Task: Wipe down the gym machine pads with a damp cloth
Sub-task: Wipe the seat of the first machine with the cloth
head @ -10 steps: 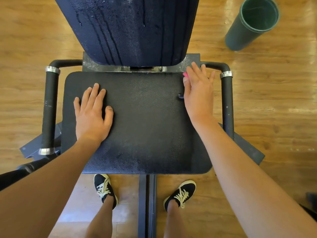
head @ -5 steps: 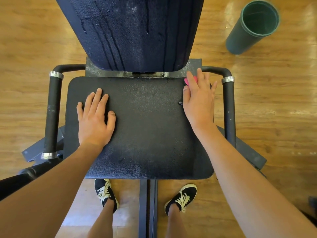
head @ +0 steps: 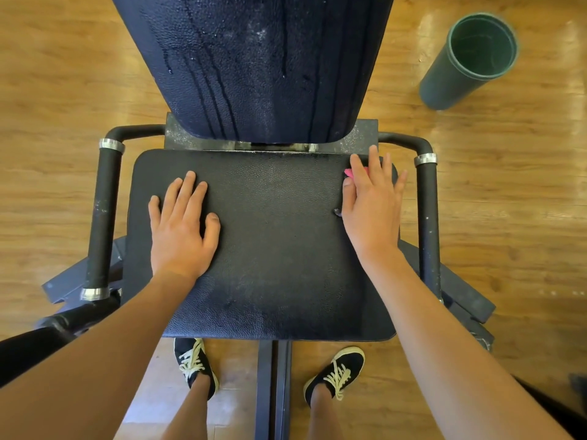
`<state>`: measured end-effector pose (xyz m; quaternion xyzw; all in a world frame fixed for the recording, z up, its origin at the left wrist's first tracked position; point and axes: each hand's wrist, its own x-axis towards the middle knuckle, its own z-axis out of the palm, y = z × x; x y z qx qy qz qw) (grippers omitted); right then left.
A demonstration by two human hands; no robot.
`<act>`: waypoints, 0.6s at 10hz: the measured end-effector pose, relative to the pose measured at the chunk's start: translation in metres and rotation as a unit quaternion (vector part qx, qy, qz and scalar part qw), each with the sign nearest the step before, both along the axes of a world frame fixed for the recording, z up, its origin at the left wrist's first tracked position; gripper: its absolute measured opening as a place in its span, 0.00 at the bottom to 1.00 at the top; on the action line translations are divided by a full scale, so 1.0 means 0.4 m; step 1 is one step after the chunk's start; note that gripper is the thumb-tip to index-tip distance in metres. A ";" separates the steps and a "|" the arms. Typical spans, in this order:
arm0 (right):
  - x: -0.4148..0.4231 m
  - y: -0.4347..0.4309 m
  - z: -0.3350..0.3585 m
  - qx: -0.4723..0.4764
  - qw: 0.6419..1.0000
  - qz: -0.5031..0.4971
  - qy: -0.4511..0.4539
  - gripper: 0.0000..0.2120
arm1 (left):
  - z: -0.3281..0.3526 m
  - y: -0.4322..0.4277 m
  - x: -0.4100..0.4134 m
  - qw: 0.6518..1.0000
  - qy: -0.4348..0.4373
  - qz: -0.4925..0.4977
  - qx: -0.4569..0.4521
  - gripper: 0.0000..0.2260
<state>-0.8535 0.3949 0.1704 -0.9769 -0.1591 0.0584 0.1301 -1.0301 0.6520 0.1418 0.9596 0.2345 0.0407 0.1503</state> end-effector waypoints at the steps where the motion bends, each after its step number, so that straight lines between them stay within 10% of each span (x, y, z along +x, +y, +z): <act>1: 0.024 0.010 0.000 0.007 1.000 -0.004 0.003 0.21 | 0.001 0.000 0.001 1.000 0.000 0.001 -0.001 0.24; 6: -0.113 -0.038 0.010 0.031 0.999 -0.009 0.042 0.26 | 0.006 -0.004 0.000 1.000 -0.001 0.000 -0.004 0.24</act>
